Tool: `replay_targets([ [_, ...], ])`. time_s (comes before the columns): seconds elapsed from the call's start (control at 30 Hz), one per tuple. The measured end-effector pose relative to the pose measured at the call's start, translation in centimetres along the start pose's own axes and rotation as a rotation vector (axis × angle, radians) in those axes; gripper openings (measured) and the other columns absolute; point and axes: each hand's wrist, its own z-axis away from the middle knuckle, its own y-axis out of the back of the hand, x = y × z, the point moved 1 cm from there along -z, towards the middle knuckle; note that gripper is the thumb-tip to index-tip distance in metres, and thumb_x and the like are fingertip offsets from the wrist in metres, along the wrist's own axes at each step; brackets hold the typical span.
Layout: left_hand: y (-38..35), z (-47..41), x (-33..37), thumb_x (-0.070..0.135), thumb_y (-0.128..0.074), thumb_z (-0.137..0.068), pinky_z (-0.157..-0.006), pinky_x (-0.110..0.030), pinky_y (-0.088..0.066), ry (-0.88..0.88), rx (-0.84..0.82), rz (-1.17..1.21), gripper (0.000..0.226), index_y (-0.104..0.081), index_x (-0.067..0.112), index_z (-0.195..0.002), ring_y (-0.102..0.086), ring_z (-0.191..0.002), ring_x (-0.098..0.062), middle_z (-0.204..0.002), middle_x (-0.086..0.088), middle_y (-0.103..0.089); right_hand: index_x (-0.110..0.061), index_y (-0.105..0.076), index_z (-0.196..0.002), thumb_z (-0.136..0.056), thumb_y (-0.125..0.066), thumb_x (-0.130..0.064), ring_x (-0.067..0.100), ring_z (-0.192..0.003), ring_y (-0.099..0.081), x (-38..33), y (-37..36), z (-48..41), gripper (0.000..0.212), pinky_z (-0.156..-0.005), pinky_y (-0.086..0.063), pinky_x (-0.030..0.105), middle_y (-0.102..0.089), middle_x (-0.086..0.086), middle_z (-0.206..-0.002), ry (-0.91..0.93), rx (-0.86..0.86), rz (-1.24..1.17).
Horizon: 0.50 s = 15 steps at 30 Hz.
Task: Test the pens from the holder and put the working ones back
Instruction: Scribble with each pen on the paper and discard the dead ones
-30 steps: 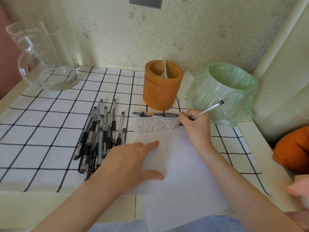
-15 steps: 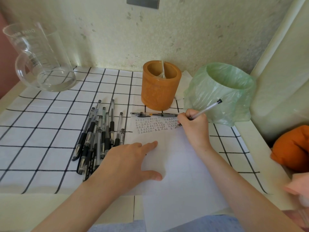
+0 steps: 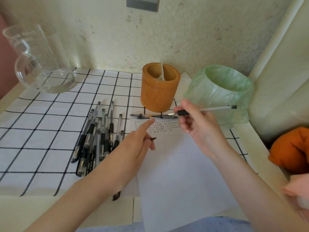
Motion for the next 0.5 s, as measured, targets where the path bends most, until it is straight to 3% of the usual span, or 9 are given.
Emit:
replay_targets([
  [0.13,0.4,0.0,0.6,0.019,-0.052,-0.091,-0.084,-0.001,-0.036,-0.006,0.071,0.229,0.059,-0.023,0.044,-0.136,-0.056,-0.098,0.007,-0.096,0.022,-0.065,-0.006,-0.062,-0.08,-0.086,-0.057,-0.018,0.012,-0.044,-0.043,-0.5,-0.9,1.9,0.015,-0.04,-0.031,0.018,-0.05,0.003,-0.052,-0.081,-0.126,-0.067],
  [0.27,0.7,0.2,0.9,0.022,-0.063,-0.082,-0.089,-0.013,-0.041,0.005,0.163,0.343,0.069,-0.025,0.045,-0.134,-0.061,-0.096,0.003,-0.095,0.02,-0.069,-0.014,-0.054,-0.068,-0.073,-0.065,-0.023,0.014,-0.041,-0.045,-0.7,-1.3,2.6,0.016,-0.037,-0.028,0.018,-0.054,0.005,-0.051,-0.065,-0.124,-0.023],
  [0.5,0.7,0.1,0.7,0.022,-0.072,-0.075,-0.09,-0.015,-0.045,0.026,0.238,0.335,0.075,-0.033,0.043,-0.135,-0.063,-0.095,0.0,-0.095,0.011,-0.07,-0.013,-0.054,-0.068,-0.087,-0.063,-0.01,0.013,-0.04,-0.044,-0.2,-1.3,2.5,0.021,-0.037,-0.028,0.017,-0.054,0.004,-0.05,-0.043,-0.1,0.078],
])
